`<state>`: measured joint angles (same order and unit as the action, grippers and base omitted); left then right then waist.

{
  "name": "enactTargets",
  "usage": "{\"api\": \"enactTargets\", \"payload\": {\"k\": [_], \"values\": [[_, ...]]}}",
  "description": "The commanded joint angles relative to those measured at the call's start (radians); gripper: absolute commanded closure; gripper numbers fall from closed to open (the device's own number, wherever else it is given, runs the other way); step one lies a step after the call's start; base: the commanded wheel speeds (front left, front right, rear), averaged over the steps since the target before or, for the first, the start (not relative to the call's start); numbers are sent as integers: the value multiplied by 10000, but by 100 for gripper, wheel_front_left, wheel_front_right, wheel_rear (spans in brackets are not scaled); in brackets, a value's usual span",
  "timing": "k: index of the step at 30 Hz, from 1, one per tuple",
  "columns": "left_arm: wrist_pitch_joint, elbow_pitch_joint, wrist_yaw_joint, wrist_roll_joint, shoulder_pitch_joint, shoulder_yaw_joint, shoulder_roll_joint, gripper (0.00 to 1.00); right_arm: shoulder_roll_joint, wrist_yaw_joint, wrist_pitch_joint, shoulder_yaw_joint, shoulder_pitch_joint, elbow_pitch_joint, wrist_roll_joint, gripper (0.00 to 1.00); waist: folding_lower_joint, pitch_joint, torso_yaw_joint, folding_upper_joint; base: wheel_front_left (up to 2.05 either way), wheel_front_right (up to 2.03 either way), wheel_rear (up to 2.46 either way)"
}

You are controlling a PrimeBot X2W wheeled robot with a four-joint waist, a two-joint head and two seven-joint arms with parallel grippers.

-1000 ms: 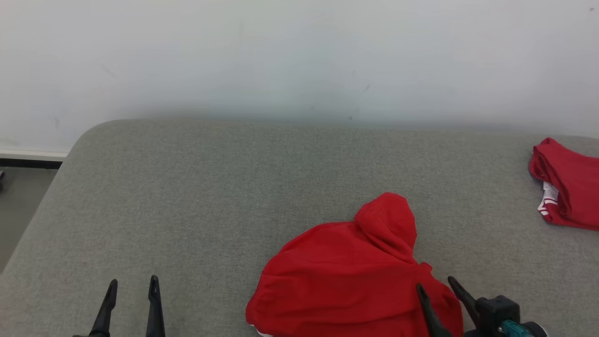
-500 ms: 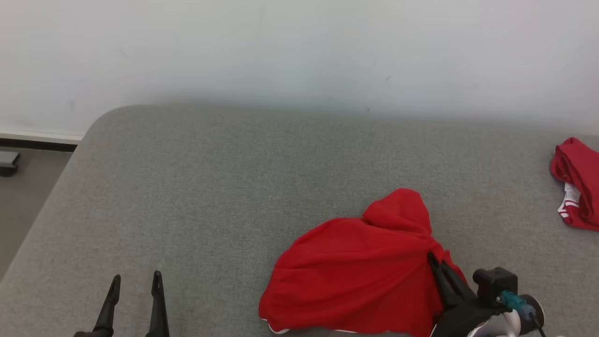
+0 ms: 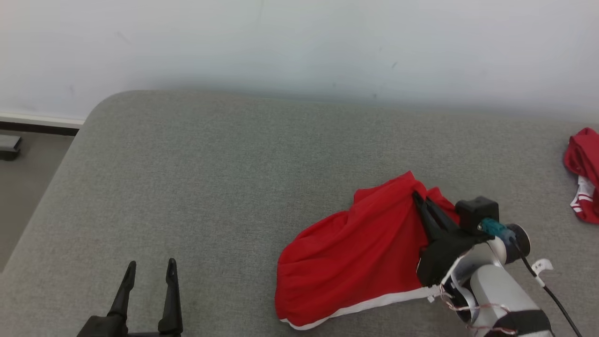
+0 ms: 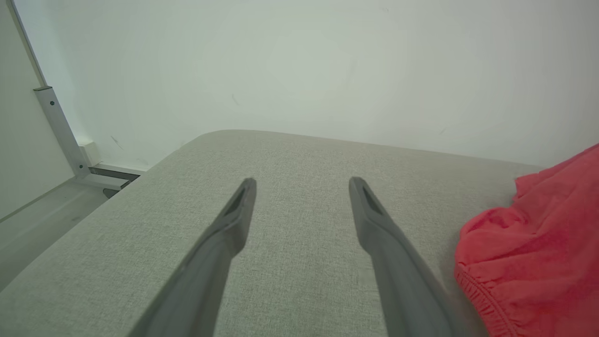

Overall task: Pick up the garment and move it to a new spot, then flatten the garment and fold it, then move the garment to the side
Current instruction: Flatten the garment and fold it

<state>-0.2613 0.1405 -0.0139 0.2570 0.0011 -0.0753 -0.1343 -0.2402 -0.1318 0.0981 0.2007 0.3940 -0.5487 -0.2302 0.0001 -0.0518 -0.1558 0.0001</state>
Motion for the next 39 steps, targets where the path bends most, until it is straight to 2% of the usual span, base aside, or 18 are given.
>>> {"api": "enactTargets", "payload": {"k": [1, 6, 8, 14, 19, 27, 31, 39], "values": [[-51, 97, -106, -89, -171, 19, 85, 0, 87, 29, 63, 74, 421, -421, 67, 100, -1, -74, -147, -1, 0, 0, 0], [-51, 335, -326, -256, -355, 31, 240, 0, 139, 29, 307, 120, 1258, -2100, 225, 100, -1, -92, -338, -1, 0, 0, 0], [-51, 482, -462, -342, -412, 48, 308, 0, 211, 29, 751, 97, 1570, -2958, 302, 0, -1, -23, -411, -1, 0, 0, 0], [-51, 539, -557, -495, -335, 131, 379, 0, 210, 29, 1416, 141, 1716, -3587, 334, 0, -1, 191, -313, -1, 0, 0, 0], [-51, 479, -628, -614, -139, 317, 390, 0, 51, 29, 1669, 36, 1424, -3088, 123, 0, -1, 436, -32, -1, 0, 0, 0], [-51, 339, -658, -696, 162, 602, 401, 0, -219, 29, 1656, -675, -151, 224, 125, 0, -1, 676, 446, -1, 0, 0, 0], [-52, 276, -703, -726, 223, 712, 423, 0, -67, 29, 1657, -1346, -1266, 1706, 245, 0, -1, 741, 608, -1, 0, 0, 0], [-52, 142, -719, -848, 379, 887, 460, 0, 472, 29, 1657, -2617, -3200, 3841, 555, 0, -1, 808, 875, -1, 0, 0, 0]]}}
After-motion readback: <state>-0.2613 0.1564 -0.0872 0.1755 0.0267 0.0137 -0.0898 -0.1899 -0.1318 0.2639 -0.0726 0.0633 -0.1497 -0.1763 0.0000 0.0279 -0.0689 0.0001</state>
